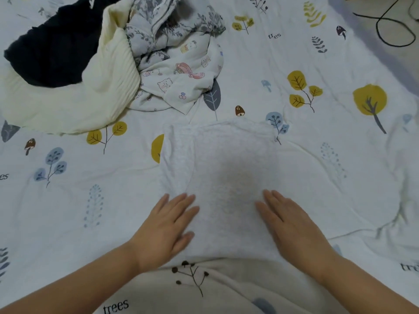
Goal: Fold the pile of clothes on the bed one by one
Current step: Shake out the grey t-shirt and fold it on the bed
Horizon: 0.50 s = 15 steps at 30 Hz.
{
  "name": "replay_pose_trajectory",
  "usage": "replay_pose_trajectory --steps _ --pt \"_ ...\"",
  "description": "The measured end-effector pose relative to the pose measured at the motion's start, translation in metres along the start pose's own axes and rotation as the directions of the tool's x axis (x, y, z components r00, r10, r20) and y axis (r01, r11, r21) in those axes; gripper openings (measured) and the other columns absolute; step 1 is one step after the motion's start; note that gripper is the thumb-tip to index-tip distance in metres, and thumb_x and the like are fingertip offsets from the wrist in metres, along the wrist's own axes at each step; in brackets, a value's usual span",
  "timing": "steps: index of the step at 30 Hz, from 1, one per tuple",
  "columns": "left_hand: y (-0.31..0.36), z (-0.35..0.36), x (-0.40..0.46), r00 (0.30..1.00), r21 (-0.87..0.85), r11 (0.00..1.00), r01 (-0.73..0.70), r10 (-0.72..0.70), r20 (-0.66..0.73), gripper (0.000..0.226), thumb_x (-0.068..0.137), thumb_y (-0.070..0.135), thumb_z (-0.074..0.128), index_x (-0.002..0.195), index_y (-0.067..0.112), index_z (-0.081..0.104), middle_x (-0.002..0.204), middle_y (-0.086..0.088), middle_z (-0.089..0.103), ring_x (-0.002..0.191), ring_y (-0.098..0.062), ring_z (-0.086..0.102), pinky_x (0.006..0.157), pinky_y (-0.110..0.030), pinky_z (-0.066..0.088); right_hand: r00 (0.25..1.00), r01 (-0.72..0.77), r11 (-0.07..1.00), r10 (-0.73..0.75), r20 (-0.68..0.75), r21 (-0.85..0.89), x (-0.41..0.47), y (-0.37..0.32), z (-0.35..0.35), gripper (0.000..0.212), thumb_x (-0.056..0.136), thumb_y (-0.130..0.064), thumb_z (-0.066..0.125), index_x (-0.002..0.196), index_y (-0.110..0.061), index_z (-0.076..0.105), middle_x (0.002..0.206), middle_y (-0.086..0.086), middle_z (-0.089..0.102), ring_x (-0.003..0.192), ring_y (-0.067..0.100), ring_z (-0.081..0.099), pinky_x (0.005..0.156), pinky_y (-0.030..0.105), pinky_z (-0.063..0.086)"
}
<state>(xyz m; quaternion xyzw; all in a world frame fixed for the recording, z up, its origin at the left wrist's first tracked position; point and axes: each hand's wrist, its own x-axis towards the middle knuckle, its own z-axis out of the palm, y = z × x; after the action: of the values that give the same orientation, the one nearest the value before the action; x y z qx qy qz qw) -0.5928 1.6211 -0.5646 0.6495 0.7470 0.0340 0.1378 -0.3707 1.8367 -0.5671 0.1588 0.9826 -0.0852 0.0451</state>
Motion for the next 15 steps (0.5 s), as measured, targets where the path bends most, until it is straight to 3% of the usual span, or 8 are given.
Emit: replay_pose_trajectory --steps 7,9,11,12,13,15 --pt "0.012 0.014 -0.016 0.997 0.09 0.994 -0.061 0.057 0.051 0.088 0.077 0.065 0.046 0.144 0.011 0.03 0.148 -0.021 0.029 0.138 -0.035 0.02 0.11 -0.047 0.015 0.937 0.237 0.971 -0.226 0.266 -0.012 -0.036 -0.009 -0.006 0.107 0.042 -0.013 0.077 0.141 -0.016 0.037 0.143 0.013 0.043 0.133 0.025 0.03 0.108 0.038 0.011" --pt "0.011 0.018 -0.014 0.996 0.135 0.988 -0.077 0.069 0.062 0.097 0.073 0.058 0.058 0.149 0.013 0.016 0.147 -0.022 0.031 0.136 -0.037 0.022 0.108 -0.05 0.018 0.945 0.243 0.968 -0.224 0.239 -0.055 -0.039 -0.011 -0.001 0.106 0.047 -0.011 0.075 0.145 -0.014 0.032 0.141 0.014 0.046 0.131 0.027 0.033 0.108 0.04 0.011" --pt "0.008 0.021 -0.014 0.994 0.172 0.982 -0.083 0.068 0.089 0.112 0.062 0.047 0.075 0.147 0.012 0.011 0.145 -0.021 0.03 0.133 -0.038 0.025 0.106 -0.05 0.02 0.968 0.238 0.969 -0.231 0.095 -0.072 -0.039 -0.01 0.006 0.084 0.066 -0.009 0.059 0.145 -0.009 0.031 0.135 0.015 0.052 0.125 0.031 0.045 0.11 0.038 0.011" --pt "0.009 0.021 -0.014 0.994 0.186 0.979 -0.081 0.066 0.089 0.117 0.056 0.042 0.08 0.147 0.011 0.013 0.144 -0.02 0.031 0.132 -0.038 0.028 0.105 -0.049 0.021 0.971 0.237 0.97 -0.236 0.024 -0.061 -0.036 -0.01 0.007 0.072 0.069 -0.007 0.055 0.139 -0.007 0.037 0.129 0.017 0.057 0.119 0.033 0.054 0.11 0.037 0.017" --pt "0.011 0.019 -0.013 0.995 0.194 0.978 -0.074 0.059 0.084 0.119 0.05 0.036 0.084 0.147 0.011 0.019 0.143 -0.02 0.034 0.131 -0.039 0.032 0.105 -0.049 0.023 0.97 0.242 0.969 -0.243 -0.021 -0.049 -0.032 -0.011 0.006 0.065 0.065 -0.006 0.065 0.127 -0.005 0.045 0.121 0.018 0.062 0.109 0.034 0.062 0.107 0.036 0.031" --pt "0.013 0.014 -0.01 0.998 0.195 0.979 -0.063 0.056 0.04 0.11 0.041 0.025 0.088 0.139 0.013 0.039 0.134 -0.019 0.049 0.122 -0.038 0.049 0.103 -0.05 0.034 0.981 0.195 0.981 -0.195 -0.027 0.001 -0.026 -0.01 -0.001 0.073 0.035 -0.006 0.089 0.102 -0.003 0.06 0.101 0.018 0.07 0.089 0.032 0.07 0.078 0.035 0.055"
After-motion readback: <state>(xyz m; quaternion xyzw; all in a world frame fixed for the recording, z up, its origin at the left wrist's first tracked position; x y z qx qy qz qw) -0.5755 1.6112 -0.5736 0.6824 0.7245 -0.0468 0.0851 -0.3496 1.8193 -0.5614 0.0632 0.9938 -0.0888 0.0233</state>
